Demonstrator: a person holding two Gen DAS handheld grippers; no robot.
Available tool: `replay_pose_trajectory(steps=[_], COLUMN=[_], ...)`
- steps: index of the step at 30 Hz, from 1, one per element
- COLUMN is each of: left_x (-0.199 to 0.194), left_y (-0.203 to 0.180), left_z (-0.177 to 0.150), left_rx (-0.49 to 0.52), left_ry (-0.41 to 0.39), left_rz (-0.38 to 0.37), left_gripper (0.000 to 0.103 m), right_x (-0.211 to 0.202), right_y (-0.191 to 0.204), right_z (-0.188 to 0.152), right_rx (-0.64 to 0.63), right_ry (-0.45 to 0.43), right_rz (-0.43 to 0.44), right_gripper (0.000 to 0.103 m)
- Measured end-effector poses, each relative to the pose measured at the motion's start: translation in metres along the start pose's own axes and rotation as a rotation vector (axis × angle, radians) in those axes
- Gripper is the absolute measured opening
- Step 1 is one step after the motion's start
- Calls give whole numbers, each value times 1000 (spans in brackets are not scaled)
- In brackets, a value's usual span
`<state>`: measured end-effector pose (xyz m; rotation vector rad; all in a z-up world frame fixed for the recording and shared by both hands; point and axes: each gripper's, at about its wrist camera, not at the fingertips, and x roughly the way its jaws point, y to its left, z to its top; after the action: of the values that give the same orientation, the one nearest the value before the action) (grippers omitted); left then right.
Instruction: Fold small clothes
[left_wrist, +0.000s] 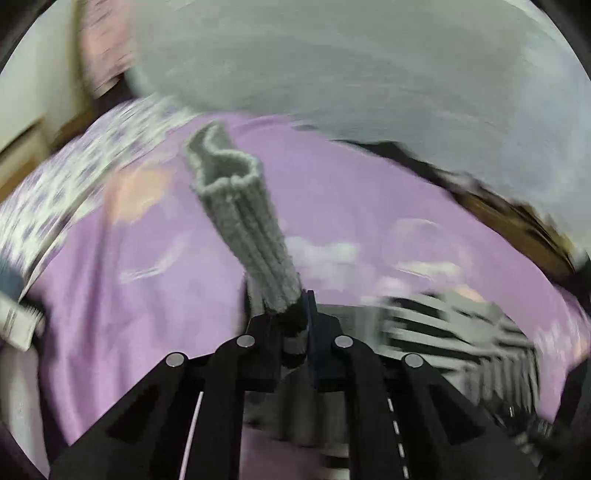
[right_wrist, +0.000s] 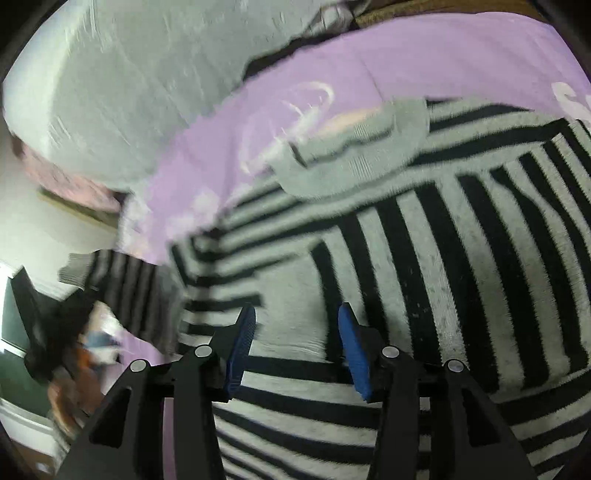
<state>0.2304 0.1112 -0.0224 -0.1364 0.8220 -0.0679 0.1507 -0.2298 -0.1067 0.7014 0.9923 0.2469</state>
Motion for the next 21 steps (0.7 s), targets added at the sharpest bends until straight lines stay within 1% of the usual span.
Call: replay_pose_trajectory(steps=[2,3,4,5,7,8,9,10,11,12,13,14,15,17,19,21], left_x=[-2,-1,1,9,23,40,48,61,69,70,66,64,62,57,55,52], left_y=[-46,-65,-84,-107,-132,-146,-151,-156,-158,-154,-155,-156,-155,-151,-155,-156], left_z=[-8,-15,-22,-34,-55,-72,-83,-97,-110,-114,-118,-118,-116,-114,-120,-126], left_rx=[99,138,172,209,244,268,275,282,292,300,332,346,347,342,367,396], left_ry=[4,11,23,54,105,156,187,234,254,238,205,206,209,209,197,179], left_rz=[-75,-102,-123,-160,-190,-201,-204,-203,-183,-173,-160,-161,-170,-188,-179,-167], left_gripper=[9,10,10,10,10,10,10,10,11,13,13,14,20,29,31,35], right_x=[-15,-22,-27,-30,-32,-29,-25,-21,-17,-15,-14,-13,-10,-5,-4,7], right_y=[-8,-17,-28,-37,-60,-75,-88,-95,-104,-107,-106,-104,-99,-88,-77,-65], right_z=[4,6,7,7,3,-2,-6,-10,-14,-16,-15,-13,-10,-4,1,8], right_rx=[32,60,97,129,232,311,373,413,454,470,468,461,446,414,381,333], right_ry=[-32,-40,-43,-45,-41,-29,-17,-8,-3,-11,-17,-16,-11,-6,-13,25], right_rz=[42,59,78,92,133,174,202,211,229,243,245,242,236,229,224,186], right_gripper=[51,55,56,57,60,63,64,64,64,64,64,66,69,69,69,69])
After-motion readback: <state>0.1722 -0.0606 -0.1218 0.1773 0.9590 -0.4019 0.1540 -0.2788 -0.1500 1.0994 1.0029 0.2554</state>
